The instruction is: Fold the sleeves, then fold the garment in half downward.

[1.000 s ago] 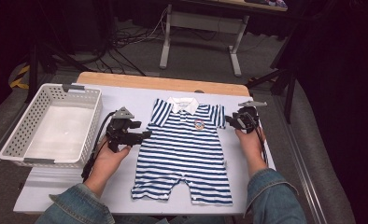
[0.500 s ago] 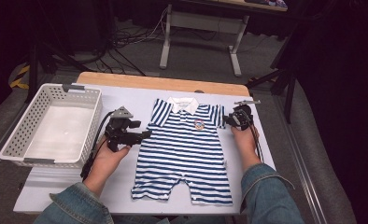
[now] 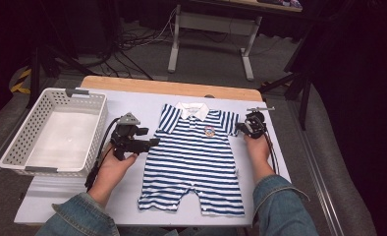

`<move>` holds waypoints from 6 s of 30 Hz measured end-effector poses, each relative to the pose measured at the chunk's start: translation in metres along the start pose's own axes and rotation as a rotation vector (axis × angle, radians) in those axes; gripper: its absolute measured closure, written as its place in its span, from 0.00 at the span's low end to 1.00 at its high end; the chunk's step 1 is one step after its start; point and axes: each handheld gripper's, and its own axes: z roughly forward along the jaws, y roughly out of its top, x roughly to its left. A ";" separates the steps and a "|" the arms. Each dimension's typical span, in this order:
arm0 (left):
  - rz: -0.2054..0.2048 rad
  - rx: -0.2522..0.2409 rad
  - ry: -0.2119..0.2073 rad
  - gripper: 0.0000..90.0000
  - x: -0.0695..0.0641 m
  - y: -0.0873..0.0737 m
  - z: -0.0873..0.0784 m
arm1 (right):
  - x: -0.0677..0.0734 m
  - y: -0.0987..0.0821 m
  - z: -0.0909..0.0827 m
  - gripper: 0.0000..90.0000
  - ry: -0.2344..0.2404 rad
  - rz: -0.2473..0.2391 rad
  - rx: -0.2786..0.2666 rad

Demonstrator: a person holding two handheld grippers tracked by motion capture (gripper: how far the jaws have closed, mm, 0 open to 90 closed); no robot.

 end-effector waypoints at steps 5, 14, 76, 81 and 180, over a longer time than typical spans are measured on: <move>0.000 -0.007 0.004 0.39 -0.001 0.000 -0.001 | 0.016 0.006 -0.009 0.98 -0.027 -0.096 -0.064; 0.002 -0.004 0.005 0.39 -0.001 0.000 0.000 | 0.053 0.011 -0.007 0.98 0.000 -0.257 -0.111; -0.096 0.203 0.121 0.46 0.056 0.022 0.075 | 0.028 -0.005 -0.010 0.60 0.115 -0.120 -0.045; -0.105 0.238 0.138 0.51 0.061 0.025 0.087 | 0.029 -0.007 -0.005 0.63 0.113 -0.132 -0.026; 0.046 0.076 0.077 0.95 0.015 0.058 0.049 | 0.052 -0.004 -0.056 0.97 0.287 -0.205 -0.180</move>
